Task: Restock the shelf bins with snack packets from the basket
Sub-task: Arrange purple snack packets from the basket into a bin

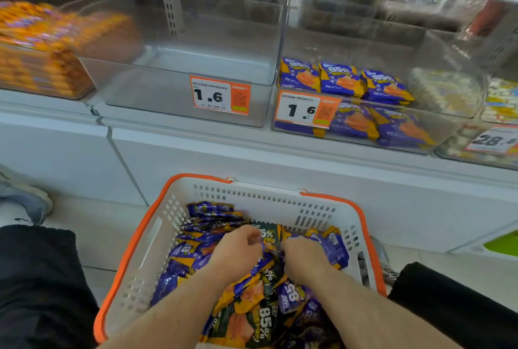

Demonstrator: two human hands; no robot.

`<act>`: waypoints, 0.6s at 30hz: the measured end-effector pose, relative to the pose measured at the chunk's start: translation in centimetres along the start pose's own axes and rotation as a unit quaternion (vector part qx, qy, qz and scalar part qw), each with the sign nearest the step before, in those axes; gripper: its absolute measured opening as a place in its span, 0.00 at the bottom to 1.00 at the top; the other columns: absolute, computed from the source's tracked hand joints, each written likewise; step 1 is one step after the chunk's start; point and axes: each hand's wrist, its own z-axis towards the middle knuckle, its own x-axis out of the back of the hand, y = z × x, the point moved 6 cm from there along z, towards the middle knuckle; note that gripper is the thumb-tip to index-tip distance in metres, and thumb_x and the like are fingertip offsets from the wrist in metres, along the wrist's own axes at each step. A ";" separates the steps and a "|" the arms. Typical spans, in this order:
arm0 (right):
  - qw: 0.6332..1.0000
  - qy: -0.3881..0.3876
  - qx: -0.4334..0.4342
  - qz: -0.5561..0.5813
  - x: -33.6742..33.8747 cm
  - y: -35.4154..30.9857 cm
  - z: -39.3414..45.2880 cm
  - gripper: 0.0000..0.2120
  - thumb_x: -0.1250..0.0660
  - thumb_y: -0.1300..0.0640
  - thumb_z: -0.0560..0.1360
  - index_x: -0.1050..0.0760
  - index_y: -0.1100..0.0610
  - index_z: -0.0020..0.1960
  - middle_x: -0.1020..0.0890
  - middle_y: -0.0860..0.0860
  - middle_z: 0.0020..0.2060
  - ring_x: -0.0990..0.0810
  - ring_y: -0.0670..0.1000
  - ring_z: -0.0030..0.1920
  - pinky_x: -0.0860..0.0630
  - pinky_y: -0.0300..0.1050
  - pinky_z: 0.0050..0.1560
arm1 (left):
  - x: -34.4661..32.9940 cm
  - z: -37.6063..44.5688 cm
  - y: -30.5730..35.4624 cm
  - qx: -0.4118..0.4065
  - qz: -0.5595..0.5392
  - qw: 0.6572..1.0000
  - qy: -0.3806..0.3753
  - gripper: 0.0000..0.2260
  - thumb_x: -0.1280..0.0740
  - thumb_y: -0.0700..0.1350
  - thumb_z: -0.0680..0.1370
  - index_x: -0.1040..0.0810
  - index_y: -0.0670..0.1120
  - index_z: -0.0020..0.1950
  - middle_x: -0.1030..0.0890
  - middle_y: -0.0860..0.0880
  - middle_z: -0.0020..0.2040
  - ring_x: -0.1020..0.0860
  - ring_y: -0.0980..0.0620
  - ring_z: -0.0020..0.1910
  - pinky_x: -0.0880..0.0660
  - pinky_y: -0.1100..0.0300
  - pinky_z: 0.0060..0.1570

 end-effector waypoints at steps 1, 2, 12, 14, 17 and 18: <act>0.999 0.019 -0.013 0.031 1.5 0.4 -0.2 0.06 0.37 0.61 0.76 0.26 0.56 0.53 0.21 0.57 0.47 0.21 0.60 0.49 0.28 0.49 0.41 | 0.2 -0.1 0.4 -0.006 -0.014 1.000 0.005 0.19 0.37 0.46 0.81 0.31 0.52 0.73 0.26 0.53 0.69 0.25 0.56 0.60 0.28 0.60 0.59; 0.997 0.034 -0.025 0.070 3.0 0.8 -0.5 0.08 0.37 0.61 0.76 0.25 0.56 0.55 0.21 0.57 0.48 0.21 0.60 0.51 0.29 0.48 0.41 | 0.6 -0.2 0.8 -0.010 -0.027 1.000 0.008 0.22 0.36 0.47 0.81 0.34 0.51 0.75 0.29 0.53 0.72 0.25 0.57 0.59 0.28 0.61 0.57; 0.941 0.124 -0.005 0.315 16.0 1.4 -4.5 0.08 0.36 0.64 0.77 0.27 0.53 0.41 0.26 0.49 0.38 0.25 0.51 0.39 0.33 0.40 0.33 | 4.9 -2.0 7.1 -0.156 -0.054 0.986 0.029 0.09 0.30 0.43 0.75 0.20 0.56 0.51 0.16 0.56 0.46 0.18 0.59 0.45 0.22 0.57 0.48; 0.904 0.245 -0.046 0.348 17.5 2.1 -5.6 0.09 0.31 0.58 0.76 0.25 0.51 0.56 0.26 0.48 0.50 0.24 0.50 0.50 0.27 0.38 0.43 | 5.8 -2.5 8.3 -0.167 -0.106 0.979 0.053 0.10 0.31 0.39 0.75 0.19 0.54 0.50 0.15 0.55 0.44 0.17 0.59 0.43 0.21 0.57 0.46; 0.825 0.397 -0.094 0.391 18.7 2.4 -8.1 0.22 0.24 0.49 0.70 0.30 0.49 0.59 0.30 0.46 0.57 0.26 0.48 0.55 0.26 0.46 0.54 | 7.1 -2.8 10.3 -0.184 -0.156 0.966 0.090 0.13 0.31 0.36 0.75 0.19 0.55 0.49 0.15 0.56 0.43 0.17 0.59 0.42 0.22 0.63 0.44; 0.816 0.390 -0.091 0.417 18.7 1.9 -8.5 0.24 0.23 0.46 0.67 0.31 0.48 0.56 0.29 0.45 0.56 0.26 0.46 0.52 0.25 0.46 0.52 | 7.3 -2.8 11.2 -0.197 -0.163 0.962 0.097 0.13 0.30 0.36 0.75 0.19 0.55 0.49 0.15 0.56 0.42 0.17 0.58 0.43 0.22 0.62 0.44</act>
